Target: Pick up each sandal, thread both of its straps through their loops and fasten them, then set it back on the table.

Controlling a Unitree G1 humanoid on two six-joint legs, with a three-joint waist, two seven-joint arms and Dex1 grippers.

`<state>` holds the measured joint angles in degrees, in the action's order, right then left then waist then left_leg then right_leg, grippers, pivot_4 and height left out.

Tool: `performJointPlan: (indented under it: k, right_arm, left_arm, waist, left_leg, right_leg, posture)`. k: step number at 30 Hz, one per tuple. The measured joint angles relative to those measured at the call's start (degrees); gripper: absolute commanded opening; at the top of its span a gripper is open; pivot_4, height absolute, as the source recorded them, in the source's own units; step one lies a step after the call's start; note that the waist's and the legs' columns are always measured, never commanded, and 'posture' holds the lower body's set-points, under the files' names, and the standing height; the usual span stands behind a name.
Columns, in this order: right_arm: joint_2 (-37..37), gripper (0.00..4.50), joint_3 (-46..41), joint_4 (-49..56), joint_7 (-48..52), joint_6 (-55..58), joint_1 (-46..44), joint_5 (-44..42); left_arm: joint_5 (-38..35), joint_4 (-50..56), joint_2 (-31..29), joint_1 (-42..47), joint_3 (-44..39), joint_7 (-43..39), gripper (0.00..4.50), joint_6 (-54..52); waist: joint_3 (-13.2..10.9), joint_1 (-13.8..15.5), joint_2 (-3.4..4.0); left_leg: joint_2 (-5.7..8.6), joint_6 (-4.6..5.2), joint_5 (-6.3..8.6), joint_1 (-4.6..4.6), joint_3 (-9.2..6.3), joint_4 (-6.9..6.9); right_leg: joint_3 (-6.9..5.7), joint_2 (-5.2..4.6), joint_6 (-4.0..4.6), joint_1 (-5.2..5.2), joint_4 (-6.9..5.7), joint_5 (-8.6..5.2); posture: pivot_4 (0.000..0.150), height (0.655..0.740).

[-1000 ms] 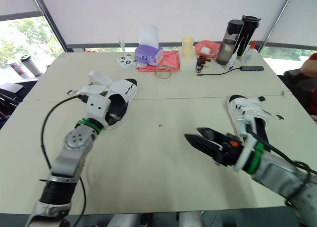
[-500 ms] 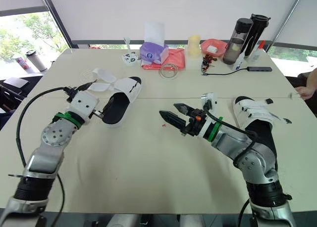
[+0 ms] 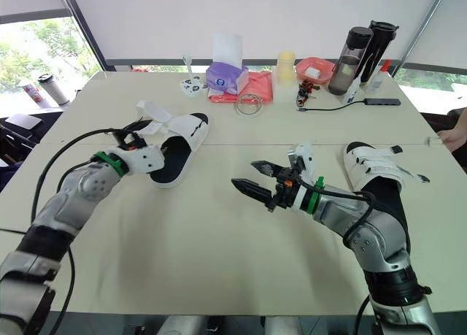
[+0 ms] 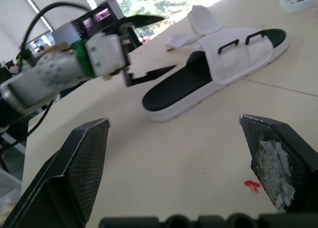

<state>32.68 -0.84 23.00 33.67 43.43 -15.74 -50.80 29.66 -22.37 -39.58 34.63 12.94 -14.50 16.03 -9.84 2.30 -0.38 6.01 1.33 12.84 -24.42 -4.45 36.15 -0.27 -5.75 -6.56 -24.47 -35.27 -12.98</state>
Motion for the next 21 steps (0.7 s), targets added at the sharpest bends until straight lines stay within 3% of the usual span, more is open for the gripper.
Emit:
performJointPlan:
  k: [10, 18, 21]
  right_arm:
    - [-0.2, 4.47, -1.5, 3.3, -3.2, 1.3, 1.5, 0.1]
    - [-1.4, 4.47, -2.1, 4.4, -5.8, 1.9, 1.7, 0.0]
    - [-1.8, 4.5, -2.2, 4.5, -6.4, 2.0, 1.7, 0.0]
  left_arm:
    - [7.4, -26.2, 7.0, 15.2, 8.3, 8.3, 4.5, 6.2]
    - [10.3, -38.6, 11.1, 21.8, 11.3, 15.5, 4.5, 8.1]
    - [11.0, -40.8, 11.7, 22.5, 12.4, 16.6, 3.63, 8.3]
  waist:
    - [0.0, 0.0, -0.06]
    - [0.0, 0.0, -0.08]
    - [0.0, -0.1, -0.08]
  left_leg:
    - [0.07, 0.01, -0.02, 0.0, 0.03, 0.16]
    - [0.08, 0.02, -0.02, 0.01, 0.03, 0.42]
    - [0.08, 0.02, -0.02, 0.01, 0.03, 0.61]
  right_leg:
    - [-0.01, 0.11, -0.2, 0.03, -0.16, 0.11]
    - [-0.01, 0.11, -0.24, 0.08, -0.37, 0.14]
    - [-0.01, 0.11, -0.24, 0.08, -0.57, 0.14]
  posture:
    - [0.15, 0.74]
    - [0.15, 0.74]
    - [0.15, 0.74]
